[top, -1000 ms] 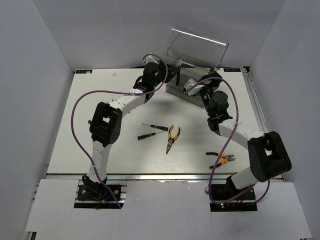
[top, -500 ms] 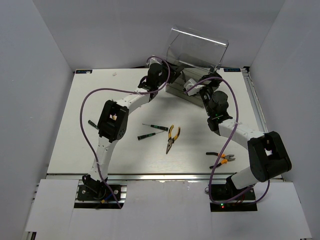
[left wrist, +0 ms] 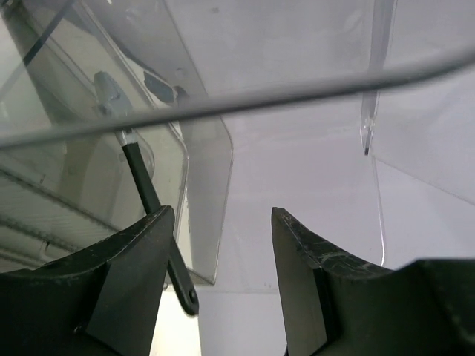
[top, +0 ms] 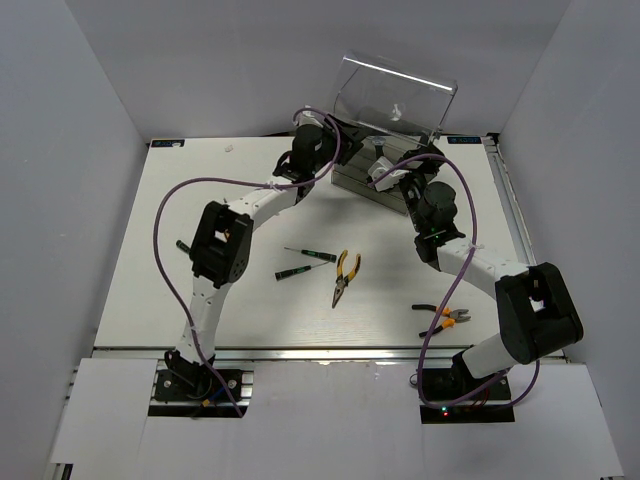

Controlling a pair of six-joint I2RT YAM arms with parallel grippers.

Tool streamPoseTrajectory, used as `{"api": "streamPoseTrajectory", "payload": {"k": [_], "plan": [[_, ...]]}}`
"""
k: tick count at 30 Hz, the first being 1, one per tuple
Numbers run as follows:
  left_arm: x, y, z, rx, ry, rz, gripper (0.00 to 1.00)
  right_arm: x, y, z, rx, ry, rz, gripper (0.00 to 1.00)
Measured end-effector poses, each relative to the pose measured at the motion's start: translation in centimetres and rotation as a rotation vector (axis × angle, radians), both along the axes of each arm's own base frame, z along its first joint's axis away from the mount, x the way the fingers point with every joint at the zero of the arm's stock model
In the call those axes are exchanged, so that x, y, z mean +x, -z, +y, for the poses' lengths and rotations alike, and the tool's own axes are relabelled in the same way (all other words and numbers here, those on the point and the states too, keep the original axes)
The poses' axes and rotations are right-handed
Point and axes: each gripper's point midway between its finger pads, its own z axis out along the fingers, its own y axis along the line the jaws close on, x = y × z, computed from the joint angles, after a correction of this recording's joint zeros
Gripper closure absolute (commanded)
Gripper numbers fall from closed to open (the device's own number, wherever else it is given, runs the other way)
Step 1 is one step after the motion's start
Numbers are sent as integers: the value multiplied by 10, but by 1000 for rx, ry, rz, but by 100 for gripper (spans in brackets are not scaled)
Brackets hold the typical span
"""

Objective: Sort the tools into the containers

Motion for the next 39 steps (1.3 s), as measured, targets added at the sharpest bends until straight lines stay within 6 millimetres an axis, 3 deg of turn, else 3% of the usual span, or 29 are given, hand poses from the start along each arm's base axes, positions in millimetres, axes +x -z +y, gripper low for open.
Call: {"api": "streamPoseTrajectory", "payload": {"k": [7,11,16,20,27,32,34,36,39], "plan": [[-20,-19,13,47,3,-47,36,0,5,1,-6,-5,20,11],[-30,-47,19,57,1,-108,36,-4,11,1,0,-18,72,11],[-35,-69,23,57,0,-168,36,-16,3,-4,27,-49,108,11],[-36,-66,23,65,3,-169,36,-37,6,-5,16,-145,183,11],[-38,-48,23,86,11,-139,36,-80,47,0,-12,-340,421,11],[-40,-41,23,92,18,-127,36,-105,97,11,-34,-456,570,26],[-40,-41,23,92,19,-128,36,-109,113,15,-45,-490,623,40],[-40,-42,23,90,21,-130,36,-106,126,21,-56,-516,664,54],[-40,-42,23,90,22,-130,36,-90,141,28,-60,-532,722,63]]}}
